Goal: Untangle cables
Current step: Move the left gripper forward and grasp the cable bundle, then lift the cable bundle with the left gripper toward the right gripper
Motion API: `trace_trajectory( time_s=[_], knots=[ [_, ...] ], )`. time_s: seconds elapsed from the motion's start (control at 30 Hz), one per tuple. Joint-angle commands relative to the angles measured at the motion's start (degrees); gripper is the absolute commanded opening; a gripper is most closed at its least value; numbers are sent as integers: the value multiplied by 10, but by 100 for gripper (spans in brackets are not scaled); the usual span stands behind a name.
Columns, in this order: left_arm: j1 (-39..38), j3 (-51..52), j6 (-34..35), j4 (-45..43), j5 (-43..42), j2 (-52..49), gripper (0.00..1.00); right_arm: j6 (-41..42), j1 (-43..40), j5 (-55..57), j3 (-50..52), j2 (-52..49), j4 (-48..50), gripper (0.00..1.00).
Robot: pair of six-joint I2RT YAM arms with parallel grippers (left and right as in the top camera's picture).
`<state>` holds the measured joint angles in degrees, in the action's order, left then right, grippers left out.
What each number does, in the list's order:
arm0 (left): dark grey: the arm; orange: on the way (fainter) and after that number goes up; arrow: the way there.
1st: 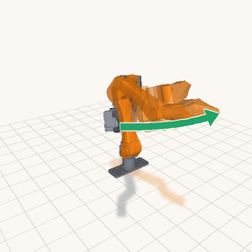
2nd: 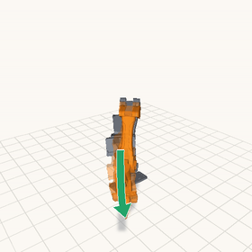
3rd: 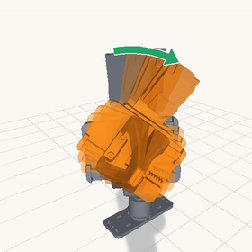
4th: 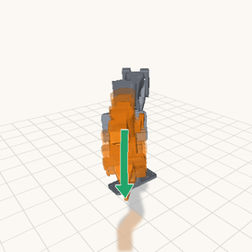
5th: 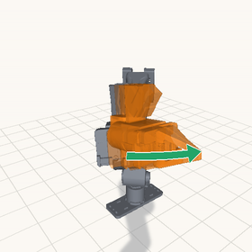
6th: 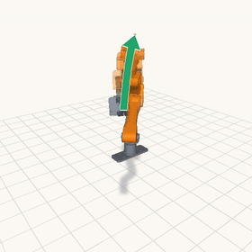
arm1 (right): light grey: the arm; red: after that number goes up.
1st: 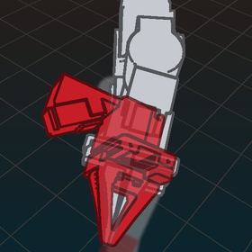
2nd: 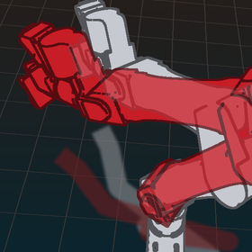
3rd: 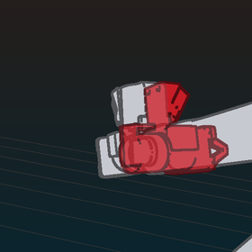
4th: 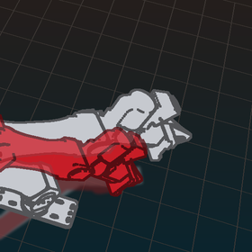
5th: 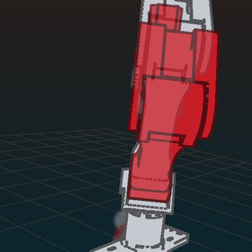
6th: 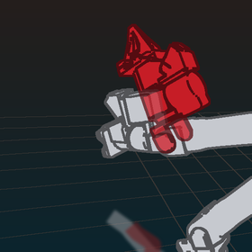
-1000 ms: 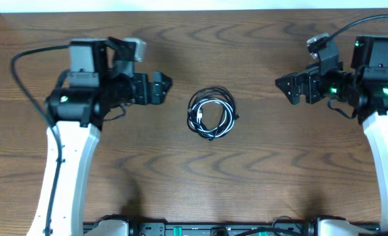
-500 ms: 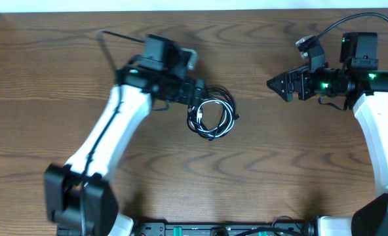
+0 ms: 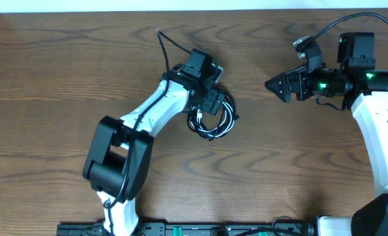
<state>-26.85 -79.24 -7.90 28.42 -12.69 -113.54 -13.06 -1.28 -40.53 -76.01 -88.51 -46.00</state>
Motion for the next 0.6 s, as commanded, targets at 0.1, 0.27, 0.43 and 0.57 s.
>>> trace_trajectory(
  time_s=[0.1,0.27,0.43,0.57],
  knots=[
    [0,-9,-174,-4,18,-22,82,-7,6,-10,-10,0,-3,96],
    [0,-8,-206,-30,18,-31,63,-7,6,-10,-10,0,-3,96],
    [0,-7,-206,-45,18,-42,59,-7,6,-10,-10,0,-3,98],
    [0,-7,-207,-46,18,-44,58,-7,6,-10,-10,0,-3,99]
  ],
)
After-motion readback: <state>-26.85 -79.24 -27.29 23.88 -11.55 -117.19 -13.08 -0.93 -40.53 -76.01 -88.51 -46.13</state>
